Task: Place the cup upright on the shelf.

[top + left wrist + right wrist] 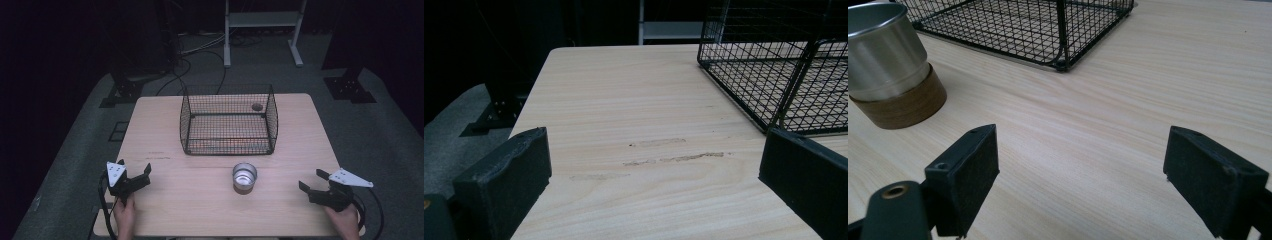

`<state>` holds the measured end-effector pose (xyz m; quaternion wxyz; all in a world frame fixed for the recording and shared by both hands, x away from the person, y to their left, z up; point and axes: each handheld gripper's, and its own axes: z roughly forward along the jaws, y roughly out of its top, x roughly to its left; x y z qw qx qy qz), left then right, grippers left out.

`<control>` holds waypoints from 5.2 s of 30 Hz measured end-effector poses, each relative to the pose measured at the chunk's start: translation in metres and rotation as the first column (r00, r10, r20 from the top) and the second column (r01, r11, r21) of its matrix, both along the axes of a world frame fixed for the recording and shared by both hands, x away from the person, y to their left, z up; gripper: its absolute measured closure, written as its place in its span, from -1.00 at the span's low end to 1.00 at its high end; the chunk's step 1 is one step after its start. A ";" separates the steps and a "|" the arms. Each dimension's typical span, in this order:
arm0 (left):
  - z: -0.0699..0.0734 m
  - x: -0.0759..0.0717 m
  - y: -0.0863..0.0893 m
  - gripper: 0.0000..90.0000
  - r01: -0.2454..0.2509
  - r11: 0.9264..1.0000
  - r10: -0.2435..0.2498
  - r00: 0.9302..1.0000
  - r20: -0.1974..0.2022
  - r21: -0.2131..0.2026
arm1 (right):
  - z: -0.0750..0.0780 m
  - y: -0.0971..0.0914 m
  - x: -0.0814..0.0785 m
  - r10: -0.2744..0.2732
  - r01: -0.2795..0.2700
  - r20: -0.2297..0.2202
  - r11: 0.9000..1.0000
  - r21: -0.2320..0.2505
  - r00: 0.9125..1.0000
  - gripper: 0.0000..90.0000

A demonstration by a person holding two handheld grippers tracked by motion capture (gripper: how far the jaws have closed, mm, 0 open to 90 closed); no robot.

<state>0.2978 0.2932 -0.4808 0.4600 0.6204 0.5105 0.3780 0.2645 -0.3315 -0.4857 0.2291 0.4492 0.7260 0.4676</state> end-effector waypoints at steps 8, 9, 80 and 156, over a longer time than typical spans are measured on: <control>0.000 -0.002 0.001 -1.00 0.005 1.000 -0.005 1.000 0.005 -0.007 | 0.004 0.008 -0.001 0.027 -0.027 0.010 1.000 -0.007 1.000 -0.70; 0.000 -0.002 0.001 -1.00 0.005 1.000 -0.005 1.000 0.008 -0.010 | 0.004 0.008 -0.001 0.028 -0.028 0.009 1.000 -0.007 1.000 -0.70; 0.000 -0.003 0.001 -1.00 0.018 1.000 -0.018 1.000 0.011 -0.004 | 0.030 0.108 0.000 0.330 -0.328 0.011 0.942 -0.069 0.944 -0.72; 0.000 -0.003 0.000 -1.00 0.024 1.000 -0.024 1.000 0.012 -0.003 | 0.017 0.175 0.042 0.374 -0.379 -0.066 0.919 -0.111 0.925 -0.61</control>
